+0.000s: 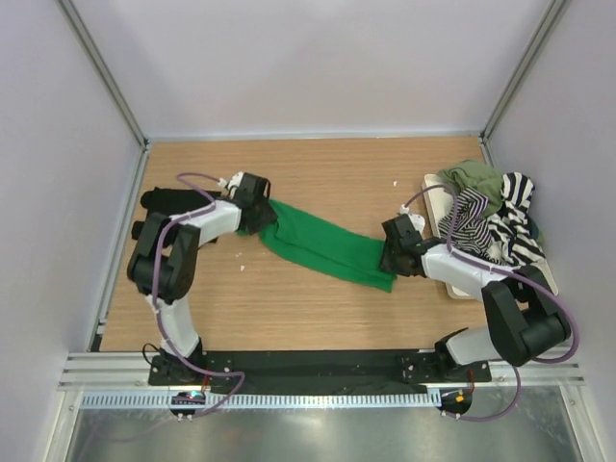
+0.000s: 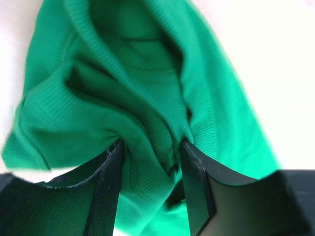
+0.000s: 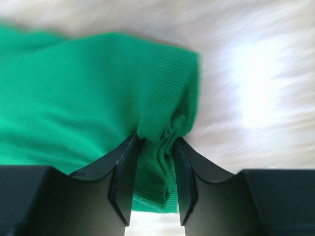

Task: Fold and stack the tank tops
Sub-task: Fold the tank top

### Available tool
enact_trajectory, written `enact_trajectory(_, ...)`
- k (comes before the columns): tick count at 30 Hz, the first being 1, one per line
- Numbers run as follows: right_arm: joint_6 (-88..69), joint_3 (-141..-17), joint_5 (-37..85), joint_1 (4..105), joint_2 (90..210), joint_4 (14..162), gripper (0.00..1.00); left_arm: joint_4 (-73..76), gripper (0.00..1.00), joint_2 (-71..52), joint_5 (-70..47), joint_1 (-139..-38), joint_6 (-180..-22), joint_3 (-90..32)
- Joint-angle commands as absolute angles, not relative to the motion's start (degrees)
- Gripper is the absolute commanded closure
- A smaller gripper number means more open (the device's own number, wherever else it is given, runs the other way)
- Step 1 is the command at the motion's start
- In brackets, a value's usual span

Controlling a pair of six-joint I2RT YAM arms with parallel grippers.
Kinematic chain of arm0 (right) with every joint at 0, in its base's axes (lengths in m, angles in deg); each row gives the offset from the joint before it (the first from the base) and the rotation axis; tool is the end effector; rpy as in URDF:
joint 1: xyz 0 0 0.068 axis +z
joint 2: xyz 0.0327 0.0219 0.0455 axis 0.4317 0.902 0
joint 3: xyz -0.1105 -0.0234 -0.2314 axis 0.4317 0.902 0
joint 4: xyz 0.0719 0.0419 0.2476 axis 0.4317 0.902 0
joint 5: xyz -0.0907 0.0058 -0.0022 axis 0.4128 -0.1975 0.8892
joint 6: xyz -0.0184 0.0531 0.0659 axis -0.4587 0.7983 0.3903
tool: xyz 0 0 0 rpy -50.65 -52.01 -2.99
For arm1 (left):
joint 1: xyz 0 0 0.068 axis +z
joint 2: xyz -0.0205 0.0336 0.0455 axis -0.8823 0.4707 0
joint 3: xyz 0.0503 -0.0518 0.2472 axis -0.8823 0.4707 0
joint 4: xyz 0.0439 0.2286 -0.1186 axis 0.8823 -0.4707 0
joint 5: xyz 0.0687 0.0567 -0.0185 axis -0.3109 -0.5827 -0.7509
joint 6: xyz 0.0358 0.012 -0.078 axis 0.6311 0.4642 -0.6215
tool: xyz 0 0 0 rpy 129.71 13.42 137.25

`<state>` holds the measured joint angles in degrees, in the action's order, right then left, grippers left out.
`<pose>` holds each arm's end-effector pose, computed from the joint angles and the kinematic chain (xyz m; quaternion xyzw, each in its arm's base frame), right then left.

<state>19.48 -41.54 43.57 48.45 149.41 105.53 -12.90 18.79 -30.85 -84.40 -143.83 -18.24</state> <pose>0.2584 0.0916 0.1081 0.1329 0.9531 0.0341 0.2698 0.3624 -0.1340 0.1120 -0.2897 0.9039 -0.1154 0.2929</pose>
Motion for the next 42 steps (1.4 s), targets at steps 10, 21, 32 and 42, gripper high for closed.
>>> enact_trajectory(10, 37.43, -40.38, 35.34, 83.98, 141.69, 109.20, 0.60, -19.15, 0.46, 44.54, -12.57, -92.24, -130.92, -58.44)
enact_trajectory(21, 33.66, -50.14, 42.89, 88.59, 135.11, 119.22, 0.41, -26.79, 0.13, 33.49, -17.39, -86.71, -123.72, -56.61)
enact_trajectory(32, 35.05, -41.19, 40.54, 84.55, 134.76, 114.13, 0.46, -29.35, 0.13, 11.70, -25.55, -93.99, -125.80, -31.52)
enact_trajectory(42, 41.38, -30.20, 34.03, 84.64, 127.64, 107.89, 0.48, -25.04, 0.14, -15.55, -26.81, -107.97, -139.07, 0.15)
